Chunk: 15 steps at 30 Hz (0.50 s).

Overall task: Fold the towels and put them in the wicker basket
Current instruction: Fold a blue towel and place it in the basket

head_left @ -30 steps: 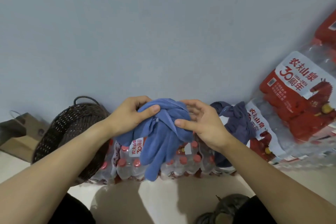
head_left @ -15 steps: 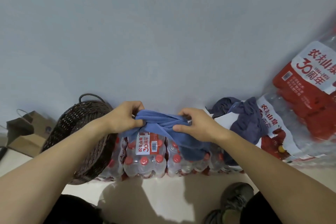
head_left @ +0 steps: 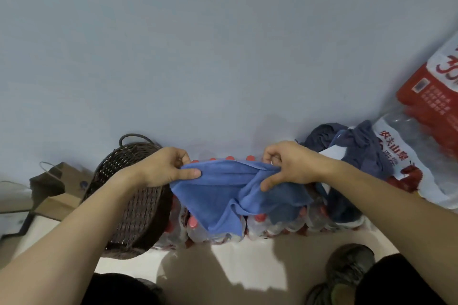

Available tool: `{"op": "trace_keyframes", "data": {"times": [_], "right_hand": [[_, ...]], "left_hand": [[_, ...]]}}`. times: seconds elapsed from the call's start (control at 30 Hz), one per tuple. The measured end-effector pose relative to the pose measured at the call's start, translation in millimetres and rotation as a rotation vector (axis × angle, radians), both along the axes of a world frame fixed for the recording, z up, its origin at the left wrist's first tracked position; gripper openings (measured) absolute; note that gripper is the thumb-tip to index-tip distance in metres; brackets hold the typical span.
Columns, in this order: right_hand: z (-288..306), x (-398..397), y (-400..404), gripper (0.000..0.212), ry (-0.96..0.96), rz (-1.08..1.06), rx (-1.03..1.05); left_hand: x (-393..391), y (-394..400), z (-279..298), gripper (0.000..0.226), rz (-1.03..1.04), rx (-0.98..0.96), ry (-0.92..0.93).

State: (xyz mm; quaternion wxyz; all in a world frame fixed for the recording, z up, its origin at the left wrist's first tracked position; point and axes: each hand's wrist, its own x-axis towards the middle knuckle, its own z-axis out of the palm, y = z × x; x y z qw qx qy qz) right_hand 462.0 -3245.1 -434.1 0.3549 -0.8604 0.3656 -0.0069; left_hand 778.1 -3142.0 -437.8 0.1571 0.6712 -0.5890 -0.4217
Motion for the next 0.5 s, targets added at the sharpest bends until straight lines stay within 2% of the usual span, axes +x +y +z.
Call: {"op": "trace_keyframes", "data": {"times": [0.2, 0.3, 0.4, 0.5], "right_hand": [[-1, -17, -10, 0.044, -0.229, -0.137, 0.116], [0, -20, -8, 0.030, -0.290, -0.182, 0.181], [-2, -20, -6, 0.017, -0.273, -0.240, 0.222], [-7, -15, -6, 0.020, -0.260, -0.317, 0.249]], "left_hand": [[-11, -2, 9, 0.053, 0.016, -0.054, -0.025], [-25, -4, 12, 0.055, 0.155, -0.108, 0.218], [-42, -8, 16, 0.047, 0.325, -0.074, 0.459], [-51, -13, 21, 0.041, 0.309, -0.023, 0.531]]}}
